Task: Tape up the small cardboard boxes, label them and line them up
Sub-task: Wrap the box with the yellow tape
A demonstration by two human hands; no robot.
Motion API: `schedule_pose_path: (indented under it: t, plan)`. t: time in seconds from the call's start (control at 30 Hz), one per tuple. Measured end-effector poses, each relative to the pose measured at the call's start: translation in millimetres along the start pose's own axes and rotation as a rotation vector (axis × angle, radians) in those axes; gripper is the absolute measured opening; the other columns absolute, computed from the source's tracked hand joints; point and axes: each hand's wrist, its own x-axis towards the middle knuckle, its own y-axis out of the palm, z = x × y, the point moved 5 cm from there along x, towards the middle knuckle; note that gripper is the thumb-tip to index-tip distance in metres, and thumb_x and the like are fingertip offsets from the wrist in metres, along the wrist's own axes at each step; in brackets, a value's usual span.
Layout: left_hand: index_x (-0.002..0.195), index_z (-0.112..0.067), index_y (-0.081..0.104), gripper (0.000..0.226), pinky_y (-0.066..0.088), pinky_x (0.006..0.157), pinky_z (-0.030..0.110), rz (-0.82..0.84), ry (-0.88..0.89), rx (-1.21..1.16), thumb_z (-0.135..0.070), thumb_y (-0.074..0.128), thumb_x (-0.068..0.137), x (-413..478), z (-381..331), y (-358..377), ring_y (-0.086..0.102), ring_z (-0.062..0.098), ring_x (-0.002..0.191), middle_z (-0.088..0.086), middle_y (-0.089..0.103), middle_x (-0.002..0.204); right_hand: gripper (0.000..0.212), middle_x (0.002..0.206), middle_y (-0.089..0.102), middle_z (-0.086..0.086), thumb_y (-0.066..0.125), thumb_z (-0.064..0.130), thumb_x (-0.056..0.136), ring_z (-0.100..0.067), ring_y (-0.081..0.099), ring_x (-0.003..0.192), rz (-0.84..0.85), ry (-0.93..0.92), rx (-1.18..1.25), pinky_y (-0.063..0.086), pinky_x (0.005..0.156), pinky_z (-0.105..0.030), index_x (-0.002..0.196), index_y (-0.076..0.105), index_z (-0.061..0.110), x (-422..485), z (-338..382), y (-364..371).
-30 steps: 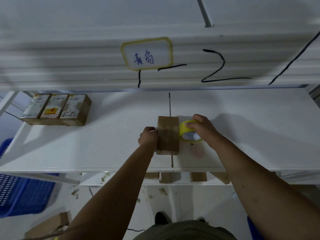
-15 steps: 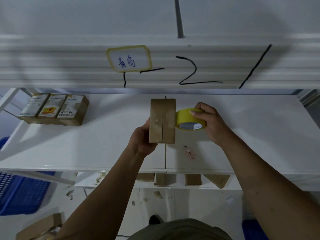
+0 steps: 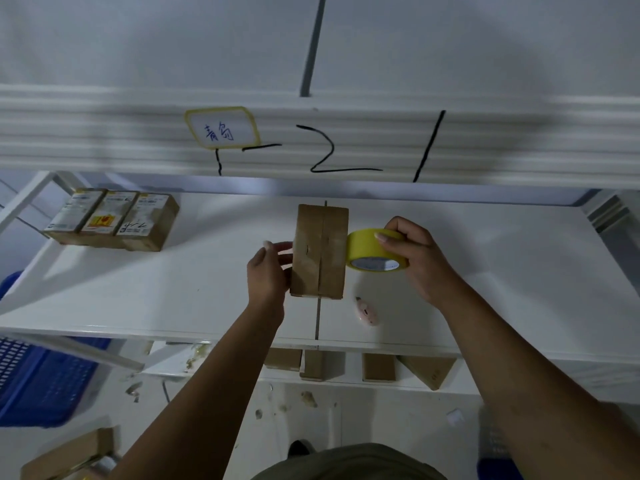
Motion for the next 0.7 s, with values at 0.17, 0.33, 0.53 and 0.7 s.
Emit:
schedule_pose_path:
  t: [0.17, 0.33, 0.53, 0.7]
  plan:
    - [0.101, -0.024, 0.071, 0.066, 0.059, 0.073, 0.031, 0.147, 0.097, 0.326, -0.077, 0.031, 0.098, -22, -13, 21, 0.074, 0.020, 0.089, 0.003, 0.075, 0.094, 0.033, 0.073, 0.040, 0.001, 0.073, 0.039, 0.084, -0.016, 0.043, 0.076, -0.013, -0.013, -0.047, 0.030, 0.072, -0.034, 0.074, 0.051, 0.017, -6, 4, 2]
    - [0.120, -0.012, 0.068, 0.067, 0.064, 0.086, 0.052, 0.179, -0.196, 0.123, -0.072, 0.047, 0.097, -22, 13, 20, 0.076, 0.036, 0.100, 0.018, 0.076, 0.113, 0.040, 0.081, 0.054, -0.004, 0.081, 0.051, 0.075, -0.019, 0.056, 0.084, -0.005, 0.042, 0.142, 0.038, 0.078, -0.036, 0.081, 0.063, 0.017, -13, 11, 8]
    - [0.140, -0.018, 0.061, 0.061, 0.063, 0.077, 0.049, 0.286, -0.344, -0.167, -0.063, 0.043, 0.103, -28, 32, 24, 0.078, 0.029, 0.092, 0.017, 0.076, 0.116, 0.065, 0.119, 0.072, -0.015, 0.083, 0.061, 0.075, -0.027, 0.066, 0.114, 0.135, 0.071, 0.440, 0.049, 0.103, -0.036, 0.114, 0.076, 0.009, -27, 7, 15]
    - [0.131, -0.013, 0.064, 0.061, 0.061, 0.067, 0.039, 0.271, -0.330, -0.257, -0.063, 0.046, 0.101, -25, 28, 15, 0.075, 0.026, 0.081, 0.015, 0.075, 0.106, 0.046, 0.060, 0.047, 0.008, 0.087, 0.056, 0.072, -0.009, 0.049, 0.062, -0.010, 0.045, 0.017, 0.038, 0.063, -0.028, 0.058, 0.058, 0.023, -27, 11, -15]
